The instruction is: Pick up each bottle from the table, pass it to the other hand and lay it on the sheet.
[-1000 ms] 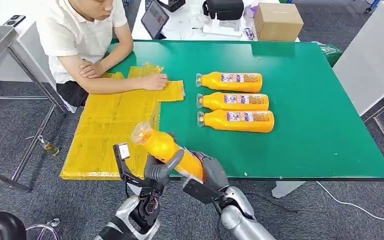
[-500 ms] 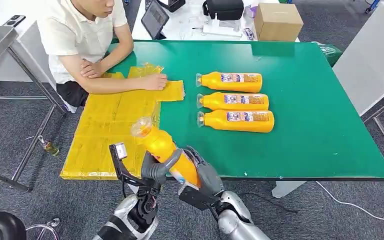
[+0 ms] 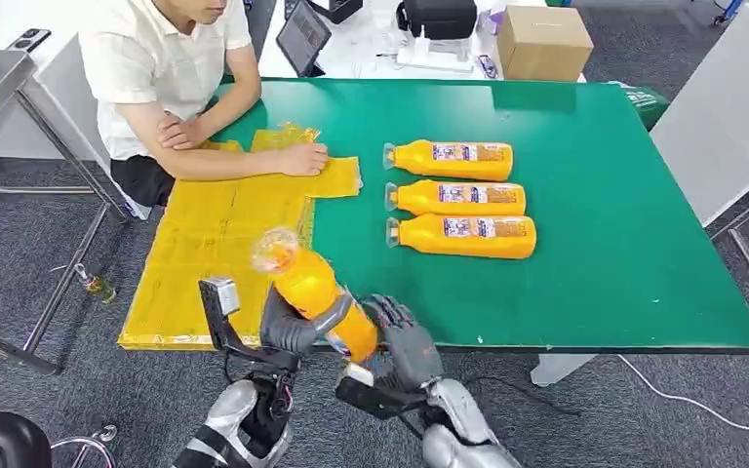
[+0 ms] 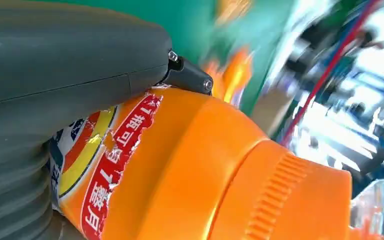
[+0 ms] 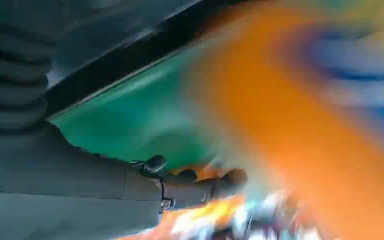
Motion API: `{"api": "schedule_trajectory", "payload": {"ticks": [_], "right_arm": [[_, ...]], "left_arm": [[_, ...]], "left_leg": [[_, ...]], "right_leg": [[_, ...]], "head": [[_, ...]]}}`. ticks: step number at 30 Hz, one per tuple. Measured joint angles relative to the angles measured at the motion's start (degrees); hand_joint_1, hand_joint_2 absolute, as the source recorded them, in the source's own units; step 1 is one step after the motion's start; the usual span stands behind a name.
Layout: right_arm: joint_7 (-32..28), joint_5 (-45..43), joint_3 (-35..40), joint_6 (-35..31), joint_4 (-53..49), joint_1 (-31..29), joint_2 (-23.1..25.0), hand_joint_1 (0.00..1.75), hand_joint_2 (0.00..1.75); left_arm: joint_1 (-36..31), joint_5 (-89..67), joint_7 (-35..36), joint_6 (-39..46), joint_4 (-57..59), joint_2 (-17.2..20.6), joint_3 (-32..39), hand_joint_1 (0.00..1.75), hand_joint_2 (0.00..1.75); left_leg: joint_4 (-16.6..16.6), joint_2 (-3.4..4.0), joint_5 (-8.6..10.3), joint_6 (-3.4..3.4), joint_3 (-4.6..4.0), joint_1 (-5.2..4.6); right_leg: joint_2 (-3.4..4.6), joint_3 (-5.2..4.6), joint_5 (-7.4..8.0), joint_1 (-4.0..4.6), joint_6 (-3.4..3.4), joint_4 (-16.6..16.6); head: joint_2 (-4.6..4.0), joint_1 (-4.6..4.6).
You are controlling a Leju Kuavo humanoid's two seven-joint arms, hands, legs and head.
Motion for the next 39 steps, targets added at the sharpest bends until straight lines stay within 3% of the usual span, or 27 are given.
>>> {"api": "schedule_trajectory", "payload": {"ticks": [3,9,10,13,14,15,17,18,20,22,25,31,36,37,38,39], "right_arm": [[1.3,20.3,-10.5,-2.6,-10.1,8.4,1.6,0.00,0.00],[-1.9,25.6,-26.4,-3.0,-26.2,16.4,6.0,0.00,0.00],[-4.0,25.6,-28.2,-3.0,-29.0,17.5,6.9,0.00,0.00],[-12.0,24.1,-35.0,-3.0,-37.3,19.7,11.2,0.00,0.00],[-13.4,23.0,-36.7,-3.0,-39.2,20.1,12.2,0.00,0.00],[-14.8,21.7,-38.2,-3.0,-40.8,20.5,13.1,0.00,0.00],[-17.6,20.2,-39.8,-3.0,-42.0,21.0,14.4,0.00,0.00],[-17.9,20.6,-39.9,-3.0,-42.2,21.3,14.8,0.00,0.00],[-17.0,21.4,-39.4,-3.0,-42.1,21.4,15.0,0.00,0.00],[-18.8,18.8,-39.1,-3.0,-40.2,20.7,15.5,0.00,0.00],[-18.7,15.1,-37.4,-3.0,-36.1,19.8,15.3,0.00,0.00],[-17.9,12.8,-34.2,-3.0,-30.4,18.2,14.7,0.00,0.00],[-14.5,9.5,-30.4,-3.0,-26.2,16.8,12.9,0.00,0.00],[-14.1,8.7,-29.8,-3.0,-25.5,16.6,12.5,0.00,0.00],[-13.8,8.2,-29.2,-3.0,-25.0,16.4,12.2,0.00,0.00],[-13.7,8.0,-28.6,-3.0,-24.4,16.3,11.8,0.00,0.00]], "left_arm": [[3.0,-13.0,-1.8,7.3,-3.2,1.1,1.8,1.75,1.75],[6.5,-19.3,-0.3,9.4,-8.3,2.6,4.9,1.75,1.75],[6.8,-19.7,0.4,9.1,-9.0,2.7,5.3,1.68,1.75],[7.2,-21.3,2.7,8.1,-10.8,3.0,7.4,1.01,1.75],[7.2,-22.2,3.4,8.2,-11.3,3.1,7.8,1.19,1.75],[7.2,-23.3,3.9,8.5,-11.6,3.2,8.4,1.47,1.75],[7.2,-25.5,4.4,9.4,-11.8,3.3,9.5,1.71,1.75],[7.1,-27.4,4.5,10.9,-11.8,3.3,10.2,1.75,1.75],[6.1,-36.0,5.0,16.3,-11.2,3.3,10.9,1.75,1.75],[3.4,-55.6,8.5,23.2,-8.2,3.6,12.3,1.75,1.75],[-1.0,-75.8,13.3,23.1,-1.5,4.2,14.9,1.75,1.75],[-7.3,-76.6,15.7,21.9,10.1,5.2,16.2,1.75,1.75],[-12.5,-79.9,18.8,15.8,19.7,5.5,15.7,1.75,1.75],[-13.6,-80.2,19.3,14.5,21.3,5.5,15.7,1.45,1.75],[-14.4,-80.3,19.5,13.9,22.7,5.5,15.6,1.38,1.75],[-15.2,-80.4,19.7,13.4,24.0,5.5,15.5,0.68,1.75]], "left_leg": [[0.0,-0.02,-0.08,-0.05,-0.05,0.00],[0.0,-0.01,-0.12,-0.07,-0.05,0.01],[0.0,-0.02,-0.12,-0.07,-0.04,0.01],[0.0,-0.01,-0.11,-0.07,0.01,0.01],[0.0,-0.01,-0.11,-0.07,0.04,0.02],[0.0,-0.02,-0.11,-0.07,0.05,0.03],[0.0,0.02,-0.12,-0.07,0.06,0.03],[0.0,0.05,-0.12,-0.07,0.07,0.03],[0.0,0.03,-0.11,-0.07,0.05,0.03],[0.0,-0.02,-0.08,-0.06,0.07,0.05],[0.0,-0.02,-0.04,-0.07,0.11,0.05],[0.0,0.03,-0.01,-0.08,0.13,0.05],[0.0,0.02,-0.02,-0.08,0.10,0.04],[0.0,0.02,-0.02,-0.08,0.10,0.04],[0.0,0.02,-0.02,-0.08,0.10,0.04],[0.0,0.02,-0.02,-0.08,0.10,0.04]], "right_leg": [[0.01,-0.08,-0.03,0.00,-0.03,0.0],[0.00,-0.08,-0.19,0.00,0.00,0.0],[-0.01,-0.07,-0.19,0.00,0.00,0.0],[0.00,-0.05,-0.18,0.01,0.00,0.0],[-0.01,-0.02,-0.19,0.01,0.00,0.0],[-0.01,0.01,-0.19,0.01,0.00,0.0],[0.01,0.01,-0.18,0.02,0.00,0.0],[0.02,-0.01,-0.17,0.02,-0.02,0.0],[0.02,-0.03,-0.17,0.01,-0.02,0.0],[-0.03,0.06,-0.18,0.03,-0.02,0.0],[-0.06,0.09,-0.16,0.04,-0.03,0.0],[-0.05,0.04,-0.06,0.05,-0.13,0.0],[-0.05,0.03,-0.06,0.04,-0.13,0.0],[-0.05,0.03,-0.06,0.04,-0.13,0.0],[-0.05,0.04,-0.06,0.04,-0.13,0.0],[-0.05,0.04,-0.06,0.04,-0.13,0.0]], "head": [[0.00,-0.09],[0.00,-0.04],[0.00,-0.02],[0.00,-0.07],[0.00,-0.04],[0.00,-0.02],[0.00,0.00],[0.00,-0.04],[0.00,-0.02],[0.00,-0.04],[0.00,-0.04],[0.00,-0.04],[0.00,0.00],[0.00,-0.02],[0.00,-0.02],[0.00,-0.04]]}}
